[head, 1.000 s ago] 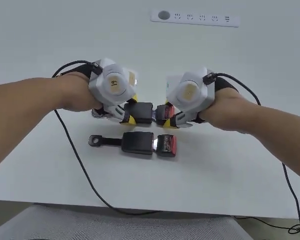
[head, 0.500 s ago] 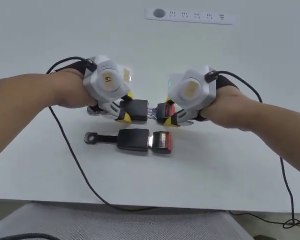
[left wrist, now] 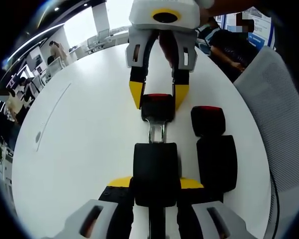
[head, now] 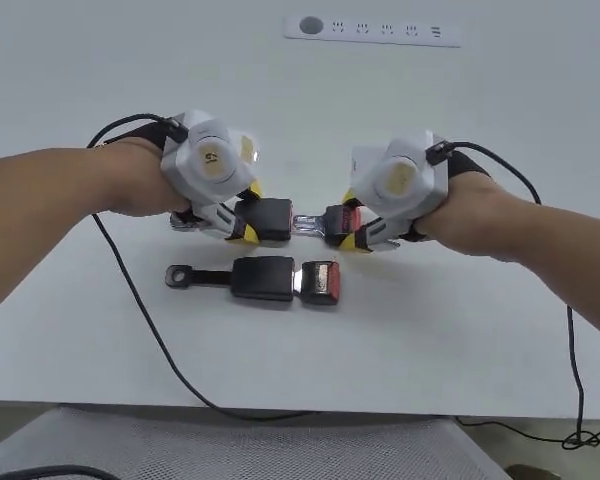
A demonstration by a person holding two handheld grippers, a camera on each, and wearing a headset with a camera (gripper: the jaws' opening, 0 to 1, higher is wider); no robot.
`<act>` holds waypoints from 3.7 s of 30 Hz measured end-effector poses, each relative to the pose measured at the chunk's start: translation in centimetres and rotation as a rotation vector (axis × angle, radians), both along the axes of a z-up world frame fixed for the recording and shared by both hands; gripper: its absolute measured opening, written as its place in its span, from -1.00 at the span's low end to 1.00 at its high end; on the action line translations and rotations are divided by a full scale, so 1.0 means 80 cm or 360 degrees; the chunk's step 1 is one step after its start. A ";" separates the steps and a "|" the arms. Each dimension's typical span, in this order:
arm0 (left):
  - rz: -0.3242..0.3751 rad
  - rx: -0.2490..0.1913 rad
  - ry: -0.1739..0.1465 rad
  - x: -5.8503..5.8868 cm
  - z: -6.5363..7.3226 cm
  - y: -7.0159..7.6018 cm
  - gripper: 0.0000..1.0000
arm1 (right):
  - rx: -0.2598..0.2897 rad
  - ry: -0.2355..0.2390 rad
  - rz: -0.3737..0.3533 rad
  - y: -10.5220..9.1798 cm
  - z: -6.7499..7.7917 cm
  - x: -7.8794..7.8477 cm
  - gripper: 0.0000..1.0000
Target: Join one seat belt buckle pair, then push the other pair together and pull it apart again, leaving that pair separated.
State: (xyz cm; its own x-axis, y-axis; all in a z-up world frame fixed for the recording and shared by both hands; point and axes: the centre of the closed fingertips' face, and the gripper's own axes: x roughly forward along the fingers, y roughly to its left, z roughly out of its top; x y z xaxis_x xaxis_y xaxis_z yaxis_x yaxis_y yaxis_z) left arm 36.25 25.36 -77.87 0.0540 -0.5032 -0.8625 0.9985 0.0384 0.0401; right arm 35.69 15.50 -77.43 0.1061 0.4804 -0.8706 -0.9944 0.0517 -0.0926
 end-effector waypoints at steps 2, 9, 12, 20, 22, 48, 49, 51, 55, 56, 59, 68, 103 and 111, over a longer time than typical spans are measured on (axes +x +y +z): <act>0.0000 0.0001 0.0000 0.000 0.000 0.000 -0.35 | -0.0004 0.0001 -0.0009 -0.009 -0.006 0.004 -0.38; 0.0006 0.0002 0.0007 -0.001 0.000 -0.001 -0.34 | -0.0045 -0.0002 -0.0022 -0.040 -0.003 0.001 -0.37; 0.0005 0.0002 0.0007 0.000 -0.001 0.000 -0.34 | -0.0069 0.0001 -0.0039 -0.057 -0.004 -0.001 -0.37; 0.0009 -0.0007 0.0002 -0.002 0.001 -0.002 -0.34 | -0.0104 0.0015 -0.0051 -0.092 -0.009 0.002 -0.37; 0.0008 -0.0006 0.0006 -0.002 0.001 -0.002 -0.34 | -0.0118 0.0015 -0.0049 -0.098 -0.011 0.003 -0.37; 0.0013 0.0050 -0.0065 0.002 0.005 0.000 -0.13 | -0.0120 -0.0028 -0.0168 -0.105 0.002 0.009 -0.13; 0.0022 0.0047 -0.0065 0.002 0.007 -0.001 -0.12 | -0.0101 -0.0034 -0.0189 -0.102 0.010 0.008 -0.12; 0.0063 -0.0005 -0.0056 0.002 0.014 -0.002 -0.12 | -0.0074 -0.0041 -0.0210 -0.100 0.017 0.007 -0.14; 0.0113 -0.0034 -0.0102 -0.001 0.034 0.005 -0.09 | 0.0004 -0.0058 -0.0291 -0.094 0.038 0.000 -0.15; 0.0153 -0.0060 -0.0112 -0.001 0.038 0.008 -0.06 | 0.0028 -0.0069 -0.0307 -0.092 0.047 -0.006 -0.14; 0.0273 -0.0090 -0.0110 -0.010 0.044 0.021 0.10 | 0.0140 -0.0052 -0.0412 -0.084 0.053 -0.015 -0.13; 0.0611 -0.0266 -0.0117 -0.054 0.081 0.067 0.27 | 0.0246 -0.0064 -0.0651 -0.084 0.066 -0.067 0.14; 0.1236 -0.0495 -0.0094 -0.137 0.100 0.152 1.00 | 0.0529 -0.0123 -0.1120 -0.129 0.087 -0.122 0.99; 0.1310 -0.0581 -0.0100 -0.141 0.112 0.147 1.00 | 0.0596 -0.0172 -0.1143 -0.116 0.114 -0.130 0.99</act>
State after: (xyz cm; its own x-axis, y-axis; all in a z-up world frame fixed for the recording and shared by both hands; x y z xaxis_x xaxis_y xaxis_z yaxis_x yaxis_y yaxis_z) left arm 24.94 37.12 -68.92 0.5599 -0.5261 -0.6401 0.6456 0.7612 -0.0610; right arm 25.26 6.19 -68.32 0.5730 0.5203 -0.6332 -0.6937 0.7194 -0.0366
